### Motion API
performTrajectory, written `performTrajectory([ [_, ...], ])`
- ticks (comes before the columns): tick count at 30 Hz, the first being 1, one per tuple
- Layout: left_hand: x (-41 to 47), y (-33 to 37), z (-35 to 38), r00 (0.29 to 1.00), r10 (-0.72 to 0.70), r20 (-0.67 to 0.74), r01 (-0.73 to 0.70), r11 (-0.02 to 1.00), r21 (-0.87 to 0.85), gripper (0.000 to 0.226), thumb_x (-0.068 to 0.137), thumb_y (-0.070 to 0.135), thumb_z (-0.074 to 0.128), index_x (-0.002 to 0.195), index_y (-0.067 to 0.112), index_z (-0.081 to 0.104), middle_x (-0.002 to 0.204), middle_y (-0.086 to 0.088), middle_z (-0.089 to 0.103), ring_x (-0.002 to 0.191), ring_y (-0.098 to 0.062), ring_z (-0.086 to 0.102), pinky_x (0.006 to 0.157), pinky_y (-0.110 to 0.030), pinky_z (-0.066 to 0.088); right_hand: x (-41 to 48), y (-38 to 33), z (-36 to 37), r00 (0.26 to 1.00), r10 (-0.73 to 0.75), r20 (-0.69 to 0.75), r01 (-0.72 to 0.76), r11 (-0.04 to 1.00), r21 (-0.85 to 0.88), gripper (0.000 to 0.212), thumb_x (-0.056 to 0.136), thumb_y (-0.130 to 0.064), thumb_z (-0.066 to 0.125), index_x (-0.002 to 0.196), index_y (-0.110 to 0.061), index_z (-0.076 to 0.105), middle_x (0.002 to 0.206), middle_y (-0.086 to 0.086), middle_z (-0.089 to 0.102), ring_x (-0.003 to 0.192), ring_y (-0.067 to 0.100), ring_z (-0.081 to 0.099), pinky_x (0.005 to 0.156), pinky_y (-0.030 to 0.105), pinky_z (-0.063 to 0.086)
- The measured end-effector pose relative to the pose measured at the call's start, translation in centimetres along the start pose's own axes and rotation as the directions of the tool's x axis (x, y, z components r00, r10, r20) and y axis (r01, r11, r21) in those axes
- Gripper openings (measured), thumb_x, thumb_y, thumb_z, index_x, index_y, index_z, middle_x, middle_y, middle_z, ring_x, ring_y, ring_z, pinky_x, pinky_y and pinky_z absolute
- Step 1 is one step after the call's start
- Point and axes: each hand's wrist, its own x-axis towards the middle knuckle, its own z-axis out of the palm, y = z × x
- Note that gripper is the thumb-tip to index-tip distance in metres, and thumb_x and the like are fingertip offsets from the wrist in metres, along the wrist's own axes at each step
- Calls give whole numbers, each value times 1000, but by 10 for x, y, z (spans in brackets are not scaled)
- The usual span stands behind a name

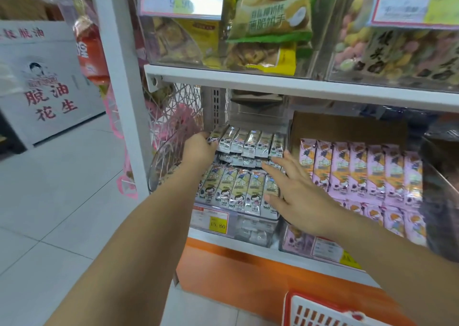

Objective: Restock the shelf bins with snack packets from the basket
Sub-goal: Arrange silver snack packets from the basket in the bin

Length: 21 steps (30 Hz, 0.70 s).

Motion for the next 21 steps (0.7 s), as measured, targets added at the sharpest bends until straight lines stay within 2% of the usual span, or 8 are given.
performTrajectory([
  [5, 8, -4, -2, 992, 19, 123, -35, 991, 128, 49, 101, 21, 43, 147, 10, 30, 142, -17, 45, 72, -15, 55, 59, -20, 43, 1, 2, 2, 1000, -17, -18, 17, 1000, 17, 61, 100, -40, 35, 151, -29, 4, 156, -14, -9, 142, 9, -24, 117, 41, 12],
  [8, 2, -4, -3, 985, 1, 172, -33, 982, 185, 51, 101, 16, 40, 149, 7, 23, 142, -19, 44, 115, -31, 54, 84, -32, 44, 1, 3, 4, 1000, -17, -19, 17, 1000, 20, 61, 100, -40, 36, 151, -29, 6, 156, -13, -9, 142, 9, -24, 116, 42, 15],
  [11, -16, -1, -8, 993, 85, 80, -98, 979, 176, 50, 100, 11, 40, 147, 3, 25, 150, -18, 34, 135, -30, 36, 109, -35, 31, 0, 3, 3, 999, -20, -34, 20, 1000, 9, 62, 99, -43, 36, 152, -28, 6, 158, -11, -12, 142, 11, -23, 118, 43, 8],
  [13, -44, 4, -14, 979, 201, -29, -197, 976, 88, 47, 99, 7, 41, 145, 6, 32, 151, -11, 32, 130, -21, 42, 106, -25, 30, -7, 3, 3, 996, -29, -79, 28, 999, -17, 64, 99, -45, 36, 152, -29, 3, 158, -9, -16, 143, 10, -22, 119, 39, -1],
  [15, -87, 6, -16, 936, 324, -134, -329, 944, -15, 43, 98, 5, 42, 140, 12, 42, 141, -2, 41, 101, -1, 49, 88, -7, 32, -23, 3, 12, 980, -78, -183, 73, 997, -33, 62, 99, -41, 39, 152, -27, 9, 159, -5, -7, 145, 11, -13, 120, 36, -4],
  [18, -161, -3, -2, 861, 479, -170, -504, 848, -163, 35, 94, 4, 44, 124, 15, 58, 116, 7, 55, 99, 5, 46, 85, 1, 31, -64, 5, 34, 860, -180, -477, 220, 975, 29, 42, 97, -28, 46, 135, -12, 50, 145, 10, 42, 138, 18, 27, 117, 27, 14],
  [20, -203, -17, 24, 853, 512, -103, -522, 826, -214, 31, 88, 5, 46, 111, 14, 65, 102, 10, 60, 92, 1, 52, 82, -2, 37, -96, 11, 53, 783, -201, -589, 275, 961, 37, 31, 92, -19, 47, 114, -5, 64, 121, 14, 59, 117, 22, 47, 105, 26, 32],
  [21, -220, -25, 40, 861, 506, -54, -504, 832, -233, 30, 85, 6, 47, 106, 15, 67, 98, 10, 61, 88, -1, 56, 79, -4, 40, -112, 14, 63, 780, -201, -593, 282, 958, 46, 27, 91, -16, 48, 107, -4, 66, 112, 12, 62, 108, 21, 51, 99, 26, 36],
])
